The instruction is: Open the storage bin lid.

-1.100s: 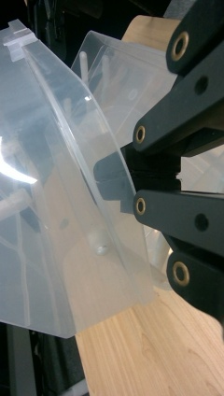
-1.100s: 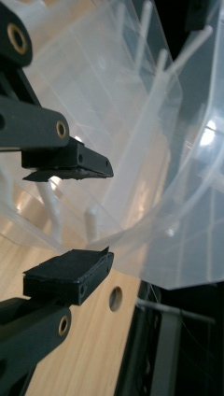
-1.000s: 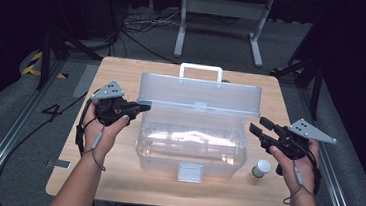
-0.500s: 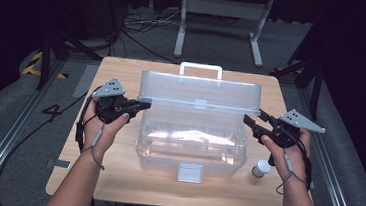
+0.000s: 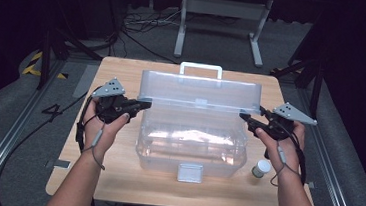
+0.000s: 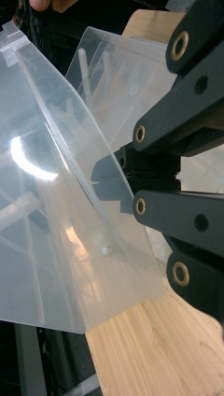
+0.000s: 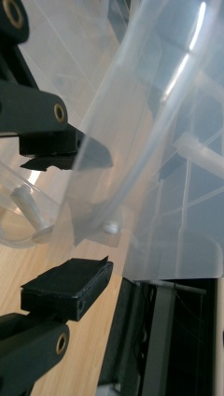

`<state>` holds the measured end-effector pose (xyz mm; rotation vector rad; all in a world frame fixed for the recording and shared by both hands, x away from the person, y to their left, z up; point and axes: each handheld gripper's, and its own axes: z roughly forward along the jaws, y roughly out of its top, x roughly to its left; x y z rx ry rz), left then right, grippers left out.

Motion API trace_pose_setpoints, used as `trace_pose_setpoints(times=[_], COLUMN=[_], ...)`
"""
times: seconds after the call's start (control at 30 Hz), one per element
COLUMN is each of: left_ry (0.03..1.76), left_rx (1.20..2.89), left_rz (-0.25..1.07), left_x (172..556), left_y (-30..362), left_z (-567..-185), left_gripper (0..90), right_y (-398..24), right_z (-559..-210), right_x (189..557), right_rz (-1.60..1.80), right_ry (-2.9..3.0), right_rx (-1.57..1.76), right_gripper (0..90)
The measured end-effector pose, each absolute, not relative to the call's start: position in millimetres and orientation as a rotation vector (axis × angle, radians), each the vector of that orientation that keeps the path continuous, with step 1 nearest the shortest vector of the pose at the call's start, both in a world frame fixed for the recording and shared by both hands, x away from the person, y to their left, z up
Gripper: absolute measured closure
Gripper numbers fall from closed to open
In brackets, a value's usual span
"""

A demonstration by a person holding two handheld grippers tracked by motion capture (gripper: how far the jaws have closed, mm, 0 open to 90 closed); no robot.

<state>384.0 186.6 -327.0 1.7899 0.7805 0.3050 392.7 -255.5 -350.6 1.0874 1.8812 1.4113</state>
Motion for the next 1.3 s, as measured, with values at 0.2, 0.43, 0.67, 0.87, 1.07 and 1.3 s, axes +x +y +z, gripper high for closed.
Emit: trace_pose_setpoints(times=[0.2,0.43,0.67,0.87,1.07,1.3], left_ry=[0.78,0.778,0.777,0.771,0.765,0.763], left_rx=[1.79,1.786,1.784,1.782,1.774,1.768], left_rz=[0.305,0.301,0.292,0.293,0.277,0.27], left_x=[384,384,384,384,384,384], left_y=[187,187,188,187,186,185], left_z=[-327,-327,-328,-328,-328,-329], left_gripper=[88.9,88.7,88.2,87.4,84.6,80.9], right_y=[-251,-248,-248,-247,-247,-249], right_z=[-350,-350,-347,-343,-341,-339], right_x=[396,396,394,391,388,387], right_rz=[1.405,1.366,1.363,1.349,1.333,1.34], right_ry=[1.854,1.83,1.773,1.725,1.708,1.71], right_rx=[1.093,1.096,1.065,1.042,1.022,1.019], right_gripper=[47.2,53.3,57.8,64.1,68.4,69.4])
